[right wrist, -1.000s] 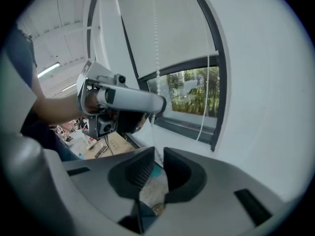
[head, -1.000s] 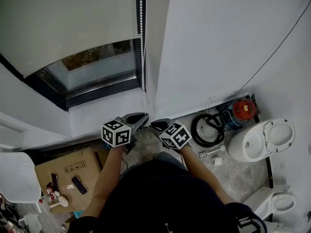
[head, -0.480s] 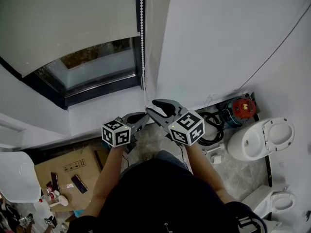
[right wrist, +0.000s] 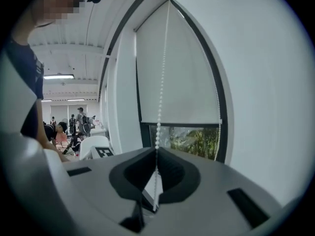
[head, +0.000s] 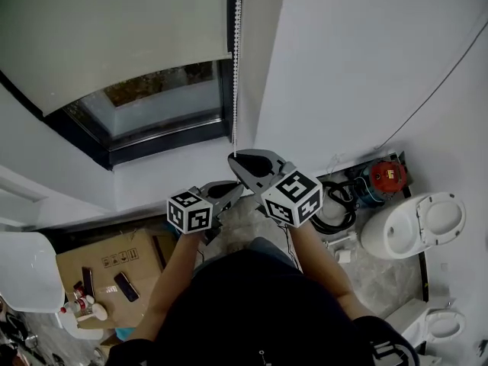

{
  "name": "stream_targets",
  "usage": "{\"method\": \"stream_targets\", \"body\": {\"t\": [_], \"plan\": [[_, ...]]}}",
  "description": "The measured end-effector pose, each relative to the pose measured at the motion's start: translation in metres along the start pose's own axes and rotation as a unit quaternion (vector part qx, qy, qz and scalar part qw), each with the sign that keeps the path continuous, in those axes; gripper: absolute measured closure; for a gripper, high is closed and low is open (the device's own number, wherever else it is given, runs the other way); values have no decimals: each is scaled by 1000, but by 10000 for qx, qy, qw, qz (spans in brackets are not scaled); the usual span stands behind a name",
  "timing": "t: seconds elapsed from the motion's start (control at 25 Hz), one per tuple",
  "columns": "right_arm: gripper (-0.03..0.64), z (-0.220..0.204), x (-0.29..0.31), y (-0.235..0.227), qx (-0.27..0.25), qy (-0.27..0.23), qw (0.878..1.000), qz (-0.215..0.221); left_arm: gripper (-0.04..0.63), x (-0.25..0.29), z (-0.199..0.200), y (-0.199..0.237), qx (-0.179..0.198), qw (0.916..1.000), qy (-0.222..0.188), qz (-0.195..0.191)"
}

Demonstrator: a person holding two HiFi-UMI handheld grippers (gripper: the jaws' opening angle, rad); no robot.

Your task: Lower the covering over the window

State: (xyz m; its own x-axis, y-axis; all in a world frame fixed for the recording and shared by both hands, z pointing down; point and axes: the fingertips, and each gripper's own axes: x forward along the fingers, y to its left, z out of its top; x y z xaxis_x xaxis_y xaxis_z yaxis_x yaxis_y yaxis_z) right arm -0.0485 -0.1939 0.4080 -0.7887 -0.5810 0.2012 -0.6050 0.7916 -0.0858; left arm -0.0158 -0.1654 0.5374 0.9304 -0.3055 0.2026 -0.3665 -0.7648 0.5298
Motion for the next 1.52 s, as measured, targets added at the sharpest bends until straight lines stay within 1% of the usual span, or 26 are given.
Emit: {"method": "stream_targets", "body": {"t": [0.08, 0.12, 0.2, 0.28, 0.36, 0.4, 0.56, 0.68, 0.72, 0.8, 0.88, 1.0, 1.04, 1.12, 1.16, 1.2, 1.28, 1.36, 1.4, 1.52], "plan": [[600, -3, 3, 2, 126, 20, 9999, 20, 583, -3, -4, 1, -67, 10000, 57, -18], [601, -9, 5, 2, 194, 135, 9997, 20, 583, -4, -9, 4, -60, 9998, 176, 9], [601, -31, 9, 1, 121, 587, 9982, -46, 583, -4, -29, 11, -26, 9985, 540, 81], [601, -53, 10, 2, 88, 876, 9961, -91, 583, -4, -51, 13, -207, 9971, 727, 65], [601, -65, 10, 3, 272, 876, 9958, -68, 583, -4, -63, 11, -423, 9963, 749, 19], [601, -67, 10, 3, 317, 862, 9958, -67, 583, -4, -66, 11, -459, 9960, 769, 1], [601, -71, 13, 0, 337, 888, 9954, -83, 583, -6, -68, 14, -412, 9952, 884, 37], [601, -91, 14, -6, 270, 1193, 9923, -207, 583, -7, -82, 17, -347, 9921, 1201, 118], [601, -97, 13, -7, 315, 1221, 9917, -230, 583, -7, -88, 16, -351, 9910, 1284, 113], [601, -101, 13, -6, 461, 1172, 9918, -220, 583, -8, -94, 14, -457, 9906, 1284, 82], [601, -99, 15, -5, 424, 1187, 9919, -176, 583, -8, -94, 14, -530, 9910, 1230, 83], [601, -98, 16, -7, 371, 1232, 9916, -160, 582, -7, -91, 15, -443, 9912, 1235, 169], [601, -98, 15, -8, 394, 1219, 9916, -178, 581, -8, -89, 16, -383, 9916, 1209, 252], [601, -98, 13, -12, 438, 1187, 9917, -208, 576, -10, -84, 22, -156, 9924, 1094, 537], [601, -98, 12, -13, 445, 1177, 9918, -219, 506, -13, -79, 25, -26, 9928, 996, 671], [601, -98, 11, -15, 446, 1172, 9918, -229, 450, -15, -70, 27, 68, 9936, 837, 758], [601, -98, 10, -18, 451, 1165, 9919, -244, 445, -23, -43, 25, 171, 9961, 307, 814], [601, -99, 8, -21, 457, 1147, 9920, -248, 445, -31, -10, 18, 352, 9957, -233, 827], [601, -99, 8, -22, 455, 1132, 9922, -250, 445, -36, 6, 13, 506, 9943, -412, 844], [601, -99, 5, -25, 434, 1113, 9925, -255, 445, -46, 51, -3, 997, 9874, -781, 945]]}}
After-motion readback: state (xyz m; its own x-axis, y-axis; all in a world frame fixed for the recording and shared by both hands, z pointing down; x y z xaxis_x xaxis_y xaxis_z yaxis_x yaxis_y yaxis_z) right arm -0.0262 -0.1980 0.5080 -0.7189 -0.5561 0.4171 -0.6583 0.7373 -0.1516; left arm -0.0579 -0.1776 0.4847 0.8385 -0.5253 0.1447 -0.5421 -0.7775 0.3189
